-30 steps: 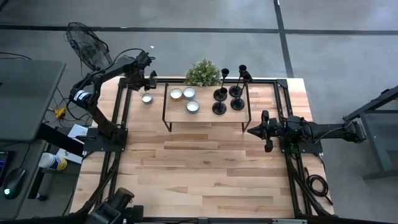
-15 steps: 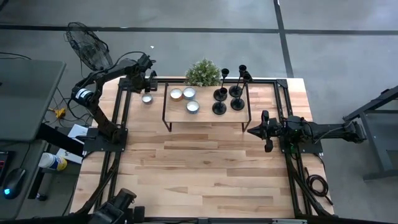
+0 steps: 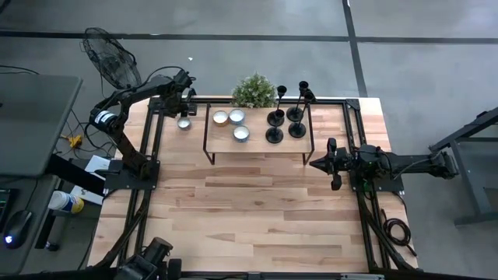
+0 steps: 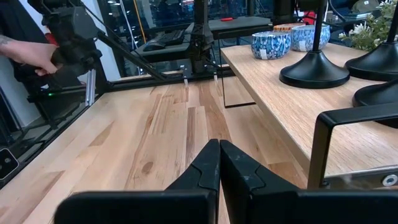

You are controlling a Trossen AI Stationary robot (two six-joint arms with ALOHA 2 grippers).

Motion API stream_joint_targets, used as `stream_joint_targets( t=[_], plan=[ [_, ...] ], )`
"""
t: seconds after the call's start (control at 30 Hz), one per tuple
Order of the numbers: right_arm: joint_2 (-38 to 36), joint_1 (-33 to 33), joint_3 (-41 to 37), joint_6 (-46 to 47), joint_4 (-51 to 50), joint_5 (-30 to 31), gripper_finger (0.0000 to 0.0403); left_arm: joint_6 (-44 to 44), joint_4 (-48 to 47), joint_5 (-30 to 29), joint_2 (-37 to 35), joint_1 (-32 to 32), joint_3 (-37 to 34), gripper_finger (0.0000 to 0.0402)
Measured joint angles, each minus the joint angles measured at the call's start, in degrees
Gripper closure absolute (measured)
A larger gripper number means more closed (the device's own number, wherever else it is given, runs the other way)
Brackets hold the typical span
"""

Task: Pick & Place candle stick holders
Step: Put the red scented candle on the shelf

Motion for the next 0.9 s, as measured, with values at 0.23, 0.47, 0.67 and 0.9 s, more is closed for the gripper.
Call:
stream_joint_targets(
  t=[0.23, 0.47, 0.67, 0.9],
  plan=[
    [0.0, 0.0, 0.0, 0.0, 0.0, 0.0, 0.0402, 1.0, -0.4, -0.1, 0.0, 0.0, 0.0, 0.0255],
    [0.0, 0.0, 0.0, 0.0, 0.0, 0.0, 0.0402, 2.0, -2.0, -2.5, 2.1, -1.8, 0.0, 0.0255],
    [0.0, 0.0, 0.0, 0.0, 0.0, 0.0, 0.0402, 1.3, -2.0, -3.2, 2.6, -1.8, 0.0, 0.0255],
    [0.0, 0.0, 0.0, 0.0, 0.0, 0.0, 0.0402, 1.4, -2.1, -2.9, 2.6, -1.8, 0.0, 0.0288]
  ],
)
